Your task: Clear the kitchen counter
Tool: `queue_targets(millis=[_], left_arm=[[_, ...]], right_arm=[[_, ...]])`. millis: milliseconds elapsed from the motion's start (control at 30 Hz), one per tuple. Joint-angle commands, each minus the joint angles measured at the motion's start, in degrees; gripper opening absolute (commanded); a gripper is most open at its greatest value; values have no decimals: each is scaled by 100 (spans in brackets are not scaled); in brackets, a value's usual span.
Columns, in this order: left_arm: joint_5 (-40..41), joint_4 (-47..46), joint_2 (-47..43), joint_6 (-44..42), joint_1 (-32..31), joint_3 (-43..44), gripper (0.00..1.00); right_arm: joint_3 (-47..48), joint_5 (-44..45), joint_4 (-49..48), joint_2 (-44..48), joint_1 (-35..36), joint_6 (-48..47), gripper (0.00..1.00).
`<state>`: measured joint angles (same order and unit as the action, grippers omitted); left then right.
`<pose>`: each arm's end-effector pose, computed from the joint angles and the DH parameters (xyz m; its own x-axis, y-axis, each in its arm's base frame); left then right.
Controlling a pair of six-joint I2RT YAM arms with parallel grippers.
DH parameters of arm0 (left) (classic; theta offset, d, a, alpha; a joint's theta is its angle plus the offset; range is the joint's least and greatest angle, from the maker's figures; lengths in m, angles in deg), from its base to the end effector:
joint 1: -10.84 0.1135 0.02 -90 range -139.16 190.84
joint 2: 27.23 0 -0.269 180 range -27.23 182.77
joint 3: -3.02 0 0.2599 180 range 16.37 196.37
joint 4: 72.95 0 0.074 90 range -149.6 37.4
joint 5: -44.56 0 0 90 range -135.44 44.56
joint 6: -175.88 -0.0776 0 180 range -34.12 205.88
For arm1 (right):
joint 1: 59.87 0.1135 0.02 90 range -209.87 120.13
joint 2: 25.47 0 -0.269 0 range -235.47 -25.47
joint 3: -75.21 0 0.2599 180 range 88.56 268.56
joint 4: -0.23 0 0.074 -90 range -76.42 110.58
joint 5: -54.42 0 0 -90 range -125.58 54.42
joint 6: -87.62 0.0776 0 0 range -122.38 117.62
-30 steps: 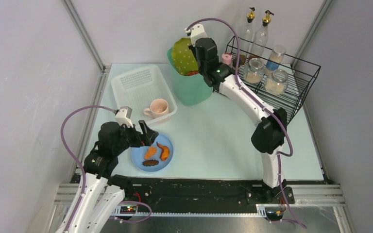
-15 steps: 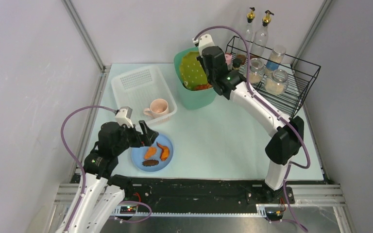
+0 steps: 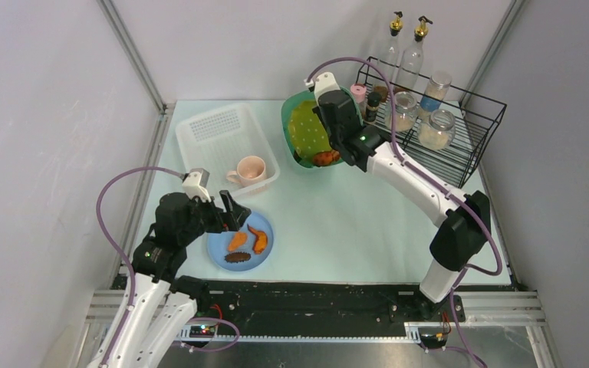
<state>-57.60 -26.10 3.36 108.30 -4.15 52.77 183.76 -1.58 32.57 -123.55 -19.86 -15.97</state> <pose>0.1567 -0.0589 0.2661 -0.5801 -0.2306 -0.7812 0.2291 0.8742 -0.4282 0.3663 0.2508 0.3755 -0.2455 -0.4604 -0.8531 -0.1988 0.8852 -0.4205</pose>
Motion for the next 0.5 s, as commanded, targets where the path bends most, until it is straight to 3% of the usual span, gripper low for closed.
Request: queue_targets(millis=[0, 300, 467], left_arm=[[35, -170, 10, -48, -33, -37, 100], [80, -171, -34, -52, -35, -46, 100], [57, -173, 12, -48, -38, -37, 100]], right_arm=[[757, 487, -888, 60, -102, 186, 0], [1686, 525, -746, -679, -243, 470, 0], [1820, 573, -1388, -973, -125, -258, 0]])
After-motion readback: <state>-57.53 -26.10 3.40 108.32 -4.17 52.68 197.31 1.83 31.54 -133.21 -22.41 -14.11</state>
